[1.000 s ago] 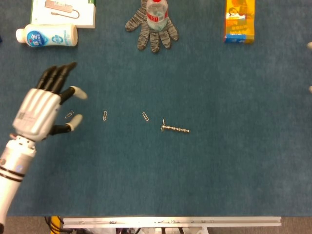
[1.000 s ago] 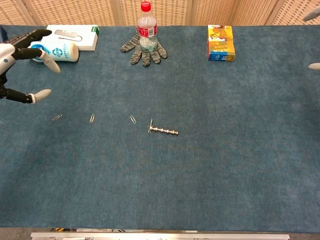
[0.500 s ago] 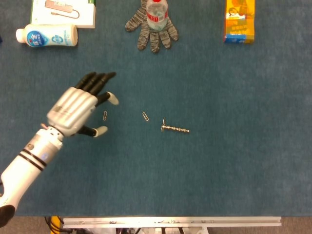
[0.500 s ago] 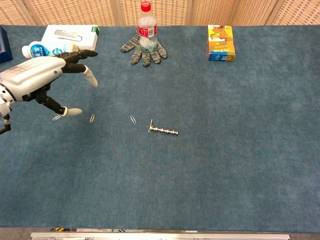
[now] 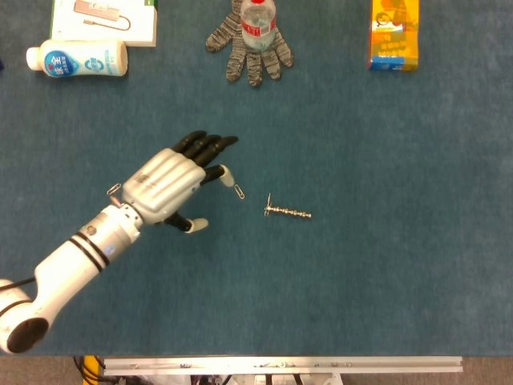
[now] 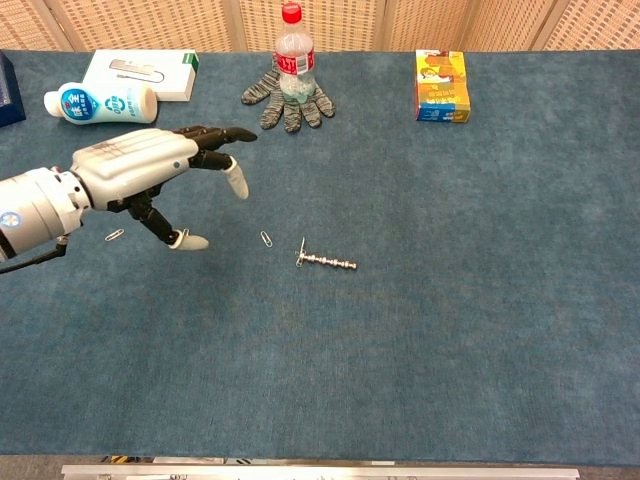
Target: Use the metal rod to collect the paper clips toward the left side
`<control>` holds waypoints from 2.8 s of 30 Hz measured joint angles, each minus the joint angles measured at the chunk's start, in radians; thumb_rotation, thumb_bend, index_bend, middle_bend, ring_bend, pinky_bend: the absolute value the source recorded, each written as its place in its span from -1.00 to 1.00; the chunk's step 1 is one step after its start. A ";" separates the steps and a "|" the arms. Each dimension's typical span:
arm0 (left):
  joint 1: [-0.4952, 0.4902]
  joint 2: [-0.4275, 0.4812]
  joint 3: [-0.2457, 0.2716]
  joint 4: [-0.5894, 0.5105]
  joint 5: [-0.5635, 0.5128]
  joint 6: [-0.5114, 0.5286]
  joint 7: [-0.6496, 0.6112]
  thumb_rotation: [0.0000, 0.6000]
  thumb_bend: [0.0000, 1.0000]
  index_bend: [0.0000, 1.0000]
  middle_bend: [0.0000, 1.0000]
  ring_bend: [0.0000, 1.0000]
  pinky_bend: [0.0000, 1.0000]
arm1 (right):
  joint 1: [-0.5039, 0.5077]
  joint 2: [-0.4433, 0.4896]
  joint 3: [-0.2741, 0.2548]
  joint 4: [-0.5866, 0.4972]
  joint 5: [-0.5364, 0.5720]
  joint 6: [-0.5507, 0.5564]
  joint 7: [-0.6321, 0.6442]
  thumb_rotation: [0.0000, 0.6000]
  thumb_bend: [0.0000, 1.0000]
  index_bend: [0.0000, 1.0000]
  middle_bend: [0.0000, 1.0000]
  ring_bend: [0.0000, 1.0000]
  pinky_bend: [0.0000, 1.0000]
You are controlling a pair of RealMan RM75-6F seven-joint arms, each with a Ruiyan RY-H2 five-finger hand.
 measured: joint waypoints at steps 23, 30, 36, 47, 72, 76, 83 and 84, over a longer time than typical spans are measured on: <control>-0.174 -0.154 -0.037 0.039 -0.431 -0.108 0.246 1.00 -0.64 -0.26 -1.00 -1.00 -1.00 | -0.036 -0.014 0.021 0.061 0.006 -0.007 0.073 1.00 -1.00 -0.40 -0.88 -1.00 -1.00; -0.213 -0.197 -0.020 0.024 -0.556 -0.056 0.335 1.00 -0.62 -0.25 -1.00 -1.00 -1.00 | -0.047 -0.018 0.023 0.083 0.002 -0.009 0.104 1.00 -1.00 -0.39 -0.88 -1.00 -1.00; -0.241 -0.240 -0.008 0.013 -0.633 0.000 0.388 1.00 -0.61 -0.22 -1.00 -1.00 -1.00 | -0.059 -0.019 0.023 0.097 -0.006 -0.007 0.130 1.00 -1.00 -0.39 -0.88 -1.00 -1.00; -0.271 -0.313 -0.002 0.032 -0.730 0.068 0.442 1.00 -0.58 -0.18 -1.00 -1.00 -1.00 | -0.072 -0.020 0.027 0.117 -0.013 -0.008 0.158 1.00 -1.00 -0.39 -0.88 -1.00 -1.00; -0.365 -0.421 -0.021 0.066 -0.915 0.122 0.535 1.00 -0.56 -0.16 -1.00 -1.00 -1.00 | -0.102 -0.023 0.028 0.155 -0.026 -0.005 0.219 1.00 -1.00 -0.39 -0.88 -1.00 -1.00; -0.380 -0.437 -0.022 0.089 -0.939 0.111 0.545 1.00 -0.56 -0.16 -1.00 -1.00 -1.00 | -0.109 -0.023 0.027 0.166 -0.026 -0.005 0.230 1.00 -1.00 -0.39 -0.88 -1.00 -1.00; -0.401 -0.462 -0.025 0.120 -0.967 0.101 0.557 1.00 -0.56 -0.15 -1.00 -1.00 -1.00 | -0.119 -0.024 0.027 0.178 -0.024 -0.005 0.247 1.00 -1.00 -0.39 -0.88 -1.00 -1.00; -0.403 -0.464 -0.026 0.123 -0.970 0.100 0.558 1.00 -0.56 -0.15 -1.00 -1.00 -1.00 | -0.120 -0.024 0.027 0.180 -0.024 -0.005 0.249 1.00 -1.00 -0.39 -0.88 -1.00 -1.00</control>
